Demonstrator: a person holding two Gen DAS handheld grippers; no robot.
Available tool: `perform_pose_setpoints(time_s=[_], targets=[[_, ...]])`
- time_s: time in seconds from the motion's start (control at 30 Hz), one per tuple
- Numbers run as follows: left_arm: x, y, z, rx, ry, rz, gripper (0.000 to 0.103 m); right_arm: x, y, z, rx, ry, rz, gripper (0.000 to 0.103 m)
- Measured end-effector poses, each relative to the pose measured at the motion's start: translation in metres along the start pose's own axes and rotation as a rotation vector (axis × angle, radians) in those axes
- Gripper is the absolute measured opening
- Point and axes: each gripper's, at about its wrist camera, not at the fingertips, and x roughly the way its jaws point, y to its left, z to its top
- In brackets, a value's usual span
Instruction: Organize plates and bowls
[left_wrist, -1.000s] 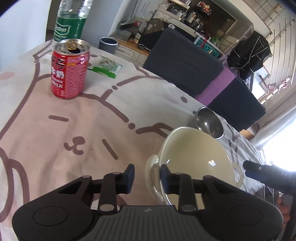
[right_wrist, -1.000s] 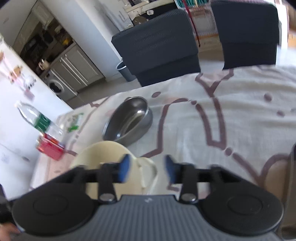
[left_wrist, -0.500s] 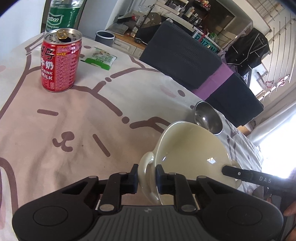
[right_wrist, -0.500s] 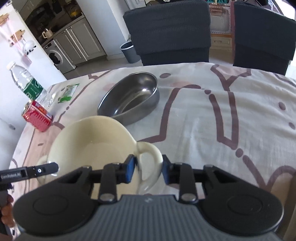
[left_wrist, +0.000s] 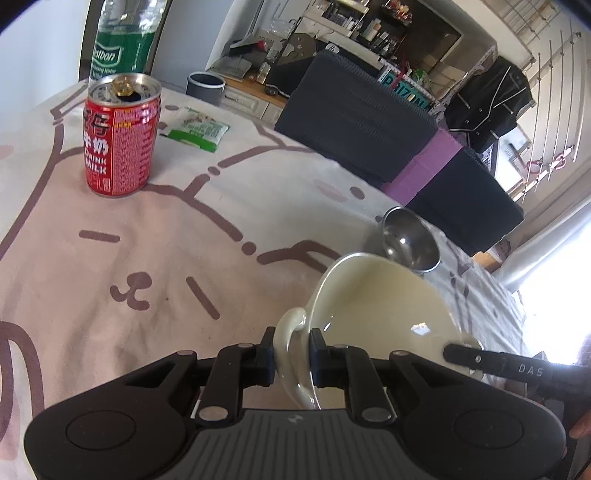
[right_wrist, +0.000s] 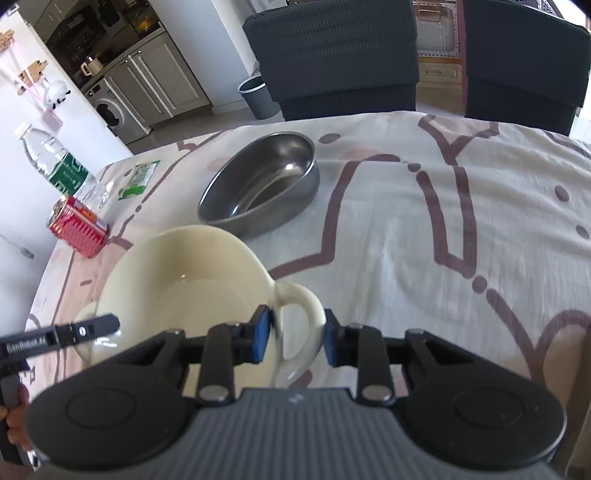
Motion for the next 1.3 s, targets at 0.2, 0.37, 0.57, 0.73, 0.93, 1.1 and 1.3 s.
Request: perform_pose_setpoints(time_s=[0.2, 0.37, 0.57, 0.73, 0.93, 1.1, 1.3], targets=[[-0.02, -0.008, 0.001, -0.006, -0.04, -0.025, 0.018, -0.021, 0.003, -0.006, 0.018, -0.041, 0.003, 0.034], [-0.044, -0.023, 0.0, 0.021, -0.072, -0.039, 0.018, -0.05, 0.006, -0.013, 0.013, -0.091, 0.013, 0.033], [-0.072, -0.04, -0.011, 0.042, -0.09, -0.067, 0.018, -0.087, 0.004, -0.027, 0.034, -0.136, 0.035, 0.032], [-0.094, -0.058, -0.024, 0.088, -0.101, -0.083, 0.019, -0.122, 0.001, -0.048, 0.045, -0.181, 0.033, 0.031], [-0.118, -0.079, -0.045, 0.16, -0.107, -0.1, 0.019, -0.159, -0.005, -0.08, 0.08, -0.221, 0.026, 0.031], [-0.135, -0.093, -0.062, 0.189, -0.104, -0.117, 0.021, -0.188, -0.009, -0.105, 0.101, -0.25, 0.009, 0.03], [-0.16, -0.097, -0.082, 0.224, -0.103, -0.13, 0.021, -0.219, -0.008, -0.138, 0.124, -0.284, 0.014, 0.029]])
